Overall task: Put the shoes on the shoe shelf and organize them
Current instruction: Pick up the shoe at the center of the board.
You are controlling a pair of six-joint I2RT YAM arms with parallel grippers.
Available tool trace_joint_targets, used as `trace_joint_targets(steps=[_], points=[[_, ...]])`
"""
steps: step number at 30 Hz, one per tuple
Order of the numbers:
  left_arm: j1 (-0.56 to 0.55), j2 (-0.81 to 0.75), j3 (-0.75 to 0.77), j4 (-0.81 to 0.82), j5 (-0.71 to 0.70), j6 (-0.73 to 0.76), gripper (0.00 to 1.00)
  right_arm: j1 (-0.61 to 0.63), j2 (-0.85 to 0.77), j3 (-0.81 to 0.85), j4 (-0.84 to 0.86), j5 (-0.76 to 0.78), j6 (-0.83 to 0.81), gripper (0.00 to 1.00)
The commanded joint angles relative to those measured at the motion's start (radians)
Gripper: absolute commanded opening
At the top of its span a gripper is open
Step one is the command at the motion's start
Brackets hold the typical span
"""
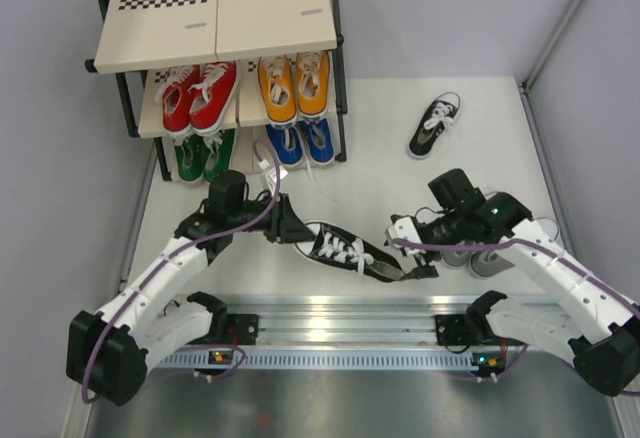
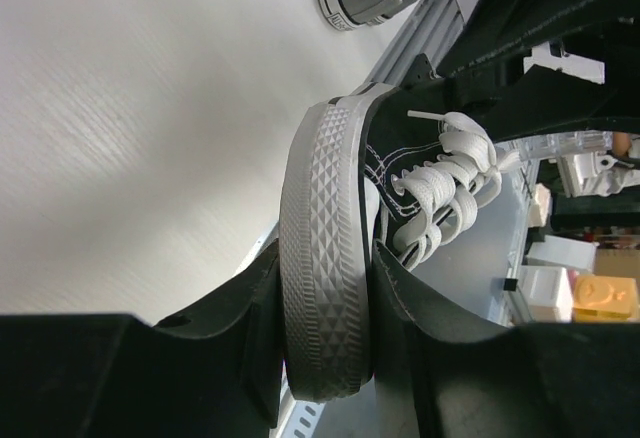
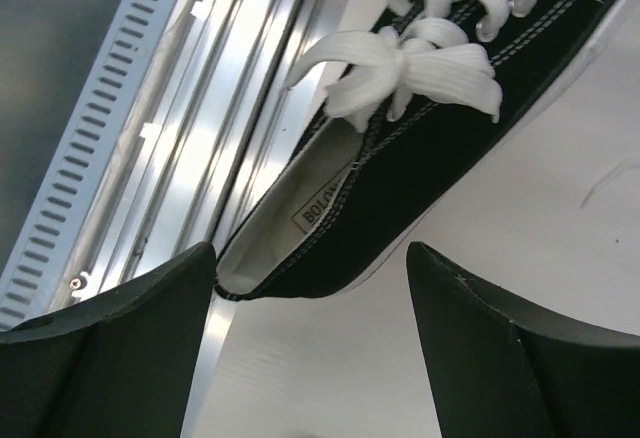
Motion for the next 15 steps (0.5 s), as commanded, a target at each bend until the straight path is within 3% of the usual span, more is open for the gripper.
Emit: trace_joint_targets(steps=[1,5,7,15], points=[[0.010,0.022,0.043,0.077,0.089,-0.082,0.00,0.032,-0.021,0.079,-0.222,-0.051,-0.241,0.78],[0.019,0.074,0.025,0.109,0.112,-0.154,0.00,0.053,-0.020,0.101,-0.367,-0.076,-0.490,0.68],[0.024,0.088,0.028,0.123,0.144,-0.177,0.00,0.088,-0.023,0.084,-0.349,-0.032,-0.483,0.59],[0.027,0.117,0.048,0.117,0.204,-0.206,0.00,0.165,-0.043,0.057,-0.249,0.137,-0.406,0.47]])
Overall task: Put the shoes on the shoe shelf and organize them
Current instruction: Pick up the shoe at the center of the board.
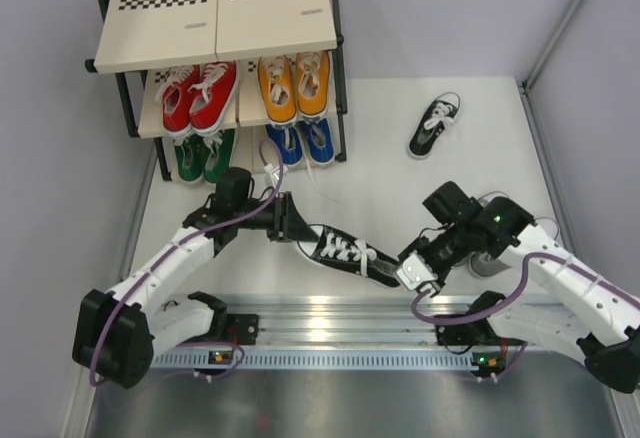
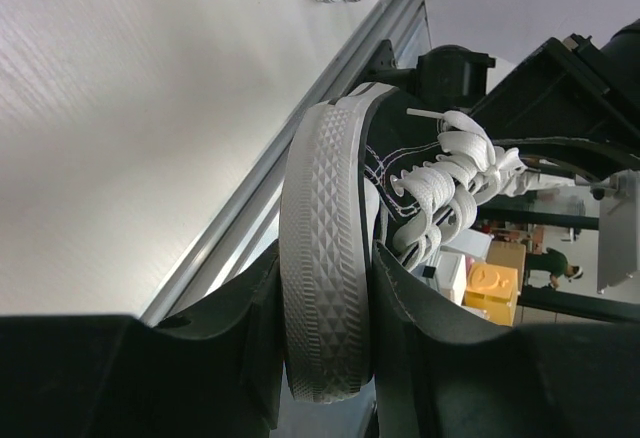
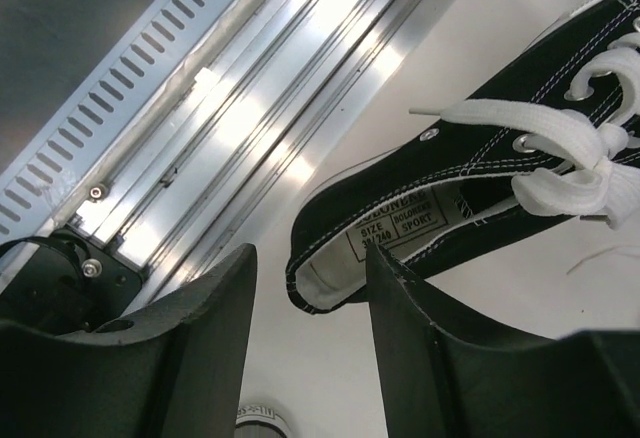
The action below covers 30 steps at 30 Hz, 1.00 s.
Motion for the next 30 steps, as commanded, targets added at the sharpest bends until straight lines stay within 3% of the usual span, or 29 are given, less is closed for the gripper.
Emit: trace_joint_targets(steps=[1,8,14,25,30], points=[[0.004,-0.006,0.051,0.095,0.125,-0.046,0.00,0.030,-0.017,0.000,0.046,0.066,-0.013,0.47],[0.004,-0.016,0.056,0.082,0.162,-0.040,0.00,0.047,0.008,0.004,0.078,0.146,-0.020,0.46],[0.007,0.002,0.053,0.088,0.164,-0.059,0.00,0.059,-0.004,0.016,0.007,0.152,-0.137,0.45],[0.007,0.033,0.023,0.241,0.193,-0.201,0.00,0.084,-0.015,-0.030,0.000,0.132,-0.240,0.42],[0.007,0.033,0.028,0.263,0.223,-0.229,0.00,0.095,-0.010,-0.077,0.067,0.232,-0.223,0.46]])
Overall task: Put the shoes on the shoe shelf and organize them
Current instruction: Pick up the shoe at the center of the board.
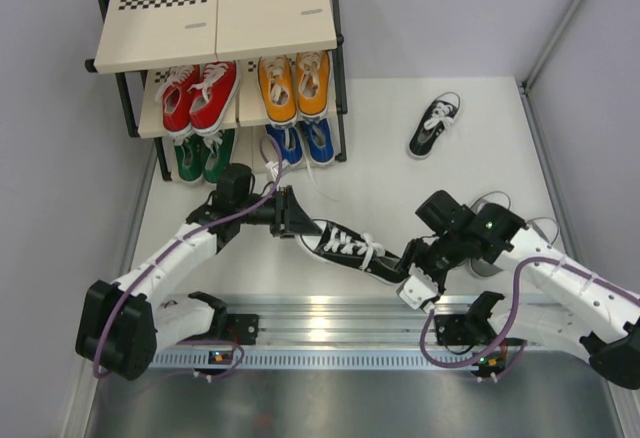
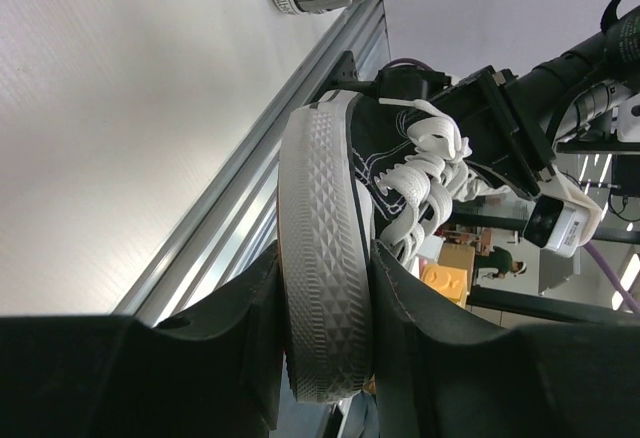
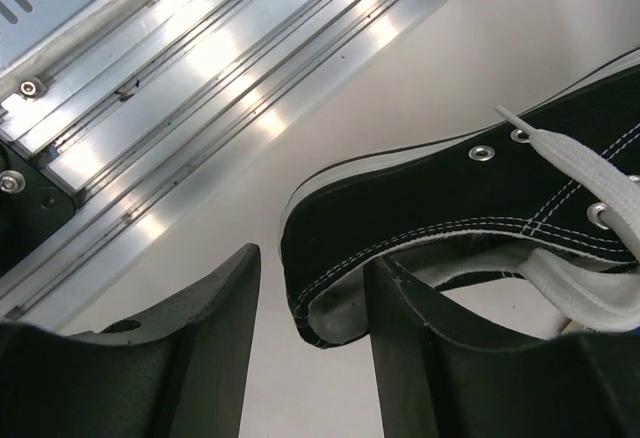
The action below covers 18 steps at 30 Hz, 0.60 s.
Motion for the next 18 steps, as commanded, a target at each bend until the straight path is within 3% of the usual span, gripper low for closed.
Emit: trace_joint_targets(steps=[1,4,8,14,15,16,18], points=[[0.002,-0.012,0.028,0.145,0.166,-0.083,0.00,0.023,-0.006,-0.028,0.031,0.054,-0.013,0.46],[0.002,-0.014,0.027,0.145,0.178,-0.085,0.00,0.029,-0.010,-0.031,0.055,0.085,-0.009,0.44],[0.002,-0.020,0.025,0.144,0.187,-0.086,0.00,0.029,-0.006,-0.043,0.078,0.113,-0.003,0.32],[0.002,-0.035,0.033,0.130,0.164,-0.062,0.01,0.031,-0.010,0.015,0.049,0.082,0.019,0.00],[0.000,-0.048,0.038,0.110,0.146,-0.033,0.05,0.031,-0.014,0.029,0.043,0.073,0.055,0.00],[0.002,-0.057,0.062,0.024,0.102,0.009,0.20,0.031,-0.015,0.047,0.034,0.060,0.072,0.00],[0.003,-0.095,0.094,-0.069,0.017,0.153,0.32,0.031,-0.020,0.104,-0.003,0.019,0.132,0.00]])
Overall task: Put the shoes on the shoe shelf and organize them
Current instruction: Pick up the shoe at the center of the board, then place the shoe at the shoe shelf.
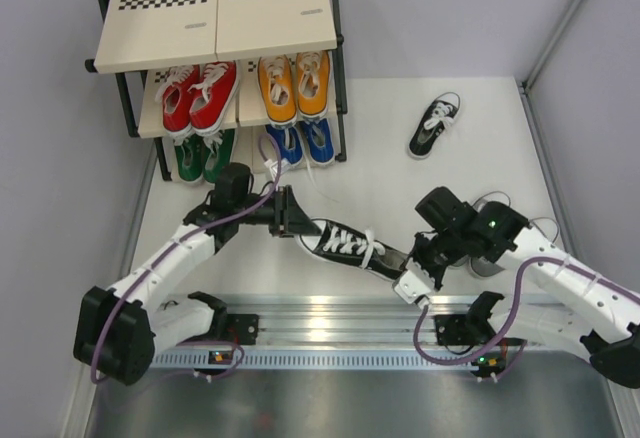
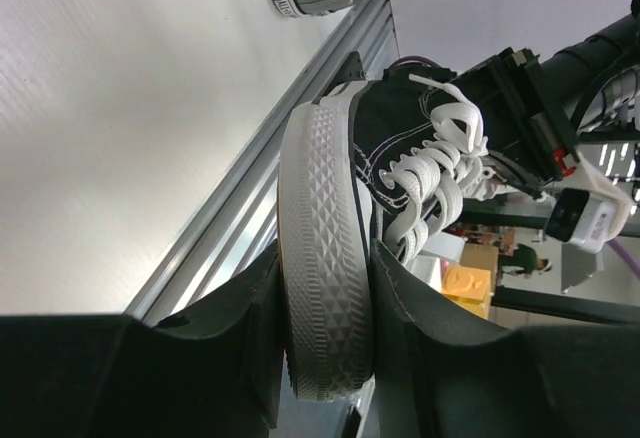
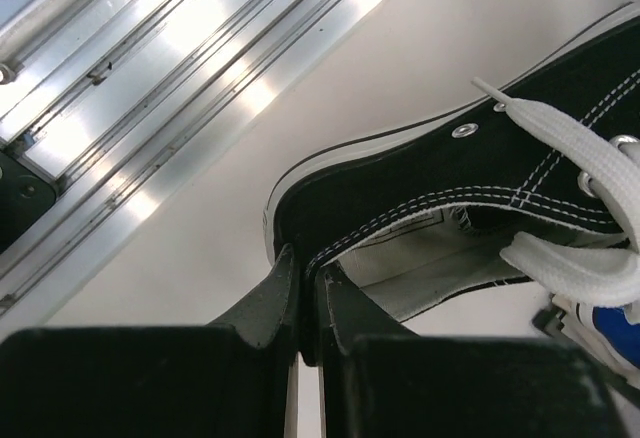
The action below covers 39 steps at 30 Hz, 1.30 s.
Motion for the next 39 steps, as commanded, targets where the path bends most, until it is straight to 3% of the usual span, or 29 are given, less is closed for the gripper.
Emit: trace_joint_targets(steps=[1,4,5,7,9,12,17,28,39], points=[[0.003,-0.100,0.094,-0.106,-0.007,0.160,0.35,0.017,-0.020,0.115,-0.058,-0.064,0.100,0.00],[0.002,-0.181,0.117,-0.155,-0.163,0.239,0.53,0.017,-0.023,0.193,-0.064,-0.078,0.222,0.00],[0.003,-0.204,0.131,-0.183,-0.243,0.266,0.63,0.017,-0.019,0.237,-0.072,-0.075,0.241,0.00],[0.003,-0.278,0.148,-0.214,-0.346,0.291,0.69,0.017,-0.012,0.285,-0.095,-0.072,0.270,0.00],[0.005,-0.356,0.183,-0.267,-0.491,0.335,0.89,0.017,0.012,0.371,-0.112,-0.064,0.296,0.00],[0.005,-0.456,0.237,-0.342,-0.675,0.377,0.98,0.017,0.064,0.494,-0.150,-0.041,0.318,0.00],[0.003,-0.589,0.286,-0.435,-0.785,0.421,0.98,0.018,0.173,0.705,-0.158,0.057,0.359,0.00],[0.003,-0.875,0.137,-0.502,-0.765,0.299,0.98,0.053,0.516,1.343,-0.147,0.275,0.457,0.00],[0.002,-0.968,0.101,-0.550,-0.791,0.289,0.98,0.084,0.712,1.516,0.210,0.496,0.491,0.00]])
